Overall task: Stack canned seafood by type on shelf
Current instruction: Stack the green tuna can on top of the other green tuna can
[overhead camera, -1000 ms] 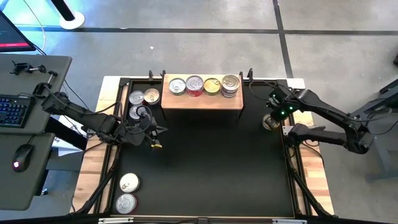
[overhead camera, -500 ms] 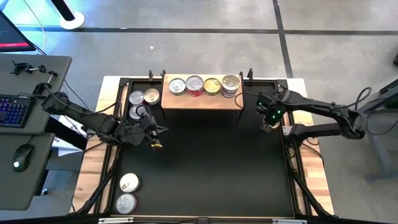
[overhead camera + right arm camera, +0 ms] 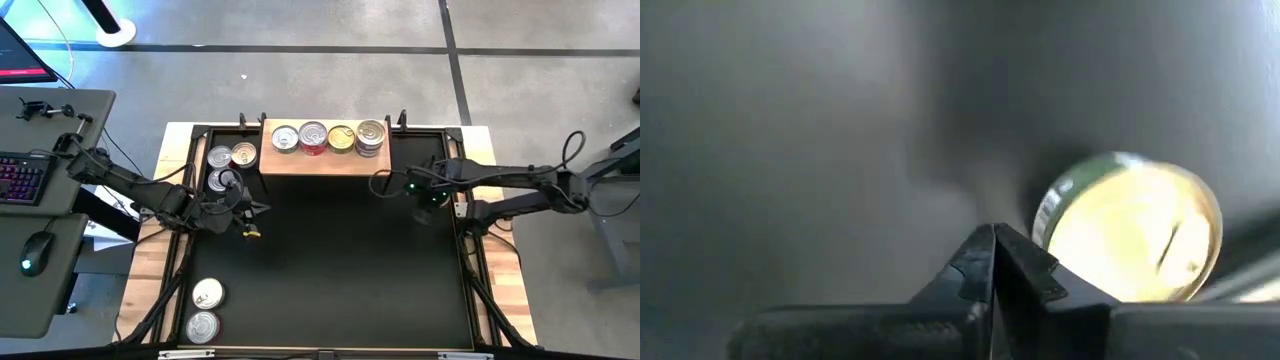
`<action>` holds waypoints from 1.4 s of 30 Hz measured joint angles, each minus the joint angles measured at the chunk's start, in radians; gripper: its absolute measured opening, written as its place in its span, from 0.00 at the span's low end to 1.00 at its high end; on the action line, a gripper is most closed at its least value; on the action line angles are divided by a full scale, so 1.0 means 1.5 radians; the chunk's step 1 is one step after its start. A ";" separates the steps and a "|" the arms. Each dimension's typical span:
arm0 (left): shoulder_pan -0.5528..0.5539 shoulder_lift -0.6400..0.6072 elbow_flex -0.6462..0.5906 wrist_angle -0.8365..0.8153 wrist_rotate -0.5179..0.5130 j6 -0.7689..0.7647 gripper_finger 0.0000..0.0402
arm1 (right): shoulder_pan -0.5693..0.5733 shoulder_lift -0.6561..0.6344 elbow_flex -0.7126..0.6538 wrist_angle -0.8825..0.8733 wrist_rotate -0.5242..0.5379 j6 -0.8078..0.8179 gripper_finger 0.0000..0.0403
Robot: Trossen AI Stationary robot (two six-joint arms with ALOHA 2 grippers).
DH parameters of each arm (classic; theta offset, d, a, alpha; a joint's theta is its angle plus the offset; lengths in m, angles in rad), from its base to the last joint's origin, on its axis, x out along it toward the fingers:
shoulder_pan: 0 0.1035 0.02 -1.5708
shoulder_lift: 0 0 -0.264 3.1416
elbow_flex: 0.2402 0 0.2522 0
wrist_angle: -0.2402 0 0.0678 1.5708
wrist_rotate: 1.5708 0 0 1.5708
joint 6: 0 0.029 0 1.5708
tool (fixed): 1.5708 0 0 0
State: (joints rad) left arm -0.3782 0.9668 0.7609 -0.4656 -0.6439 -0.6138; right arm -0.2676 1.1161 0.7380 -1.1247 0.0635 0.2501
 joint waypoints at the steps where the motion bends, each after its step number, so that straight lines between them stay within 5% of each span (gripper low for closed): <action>1: 0.000 0.000 0.000 0.000 0.000 0.006 0.00 | -0.008 0.008 0.000 0.001 0.013 0.075 0.00; 4: 0.000 0.000 0.000 0.000 0.000 0.015 0.00 | -0.033 0.029 0.000 -0.011 0.067 0.221 0.00; 24: 0.000 0.000 0.000 0.000 0.006 0.011 0.00 | 0.033 0.255 0.000 -0.052 0.261 0.218 0.00; 34: 0.000 0.000 0.000 0.000 0.006 -0.007 0.00 | 0.048 0.319 0.001 -0.022 0.243 0.175 0.00; 42: -0.001 0.000 0.000 0.000 0.006 -0.024 0.00 | 0.191 0.319 0.008 -0.035 0.176 0.252 0.00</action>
State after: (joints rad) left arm -0.3801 0.9667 0.7609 -0.4660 -0.6350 -0.6504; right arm 0.0195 1.5951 0.7502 -1.1774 0.3282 0.6279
